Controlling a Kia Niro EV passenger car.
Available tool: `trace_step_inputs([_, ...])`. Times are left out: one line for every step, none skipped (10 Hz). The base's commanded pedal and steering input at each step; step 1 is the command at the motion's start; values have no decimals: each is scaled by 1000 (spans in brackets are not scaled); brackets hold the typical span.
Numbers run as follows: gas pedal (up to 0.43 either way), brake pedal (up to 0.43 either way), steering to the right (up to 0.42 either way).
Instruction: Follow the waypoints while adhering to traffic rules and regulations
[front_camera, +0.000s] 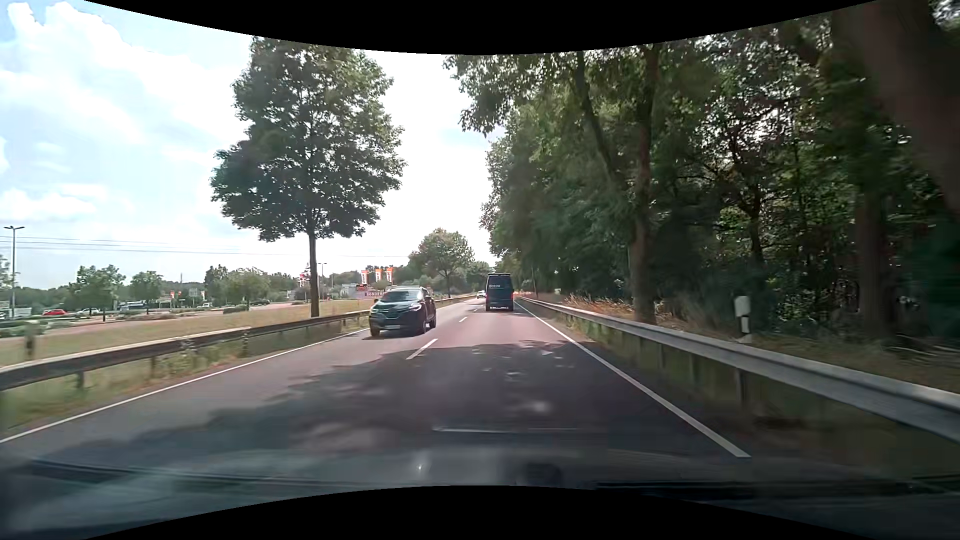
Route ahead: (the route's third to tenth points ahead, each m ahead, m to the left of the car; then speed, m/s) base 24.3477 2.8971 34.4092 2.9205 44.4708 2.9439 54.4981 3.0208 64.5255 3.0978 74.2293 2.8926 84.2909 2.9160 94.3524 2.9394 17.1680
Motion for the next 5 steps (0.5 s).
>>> trace_step_inputs([67,0,-2])
trace_step_inputs([67,0,-2])
trace_step_inputs([67,0,-2])
trace_step_inputs([67,0,-2])
trace_step_inputs([67,0,-2])
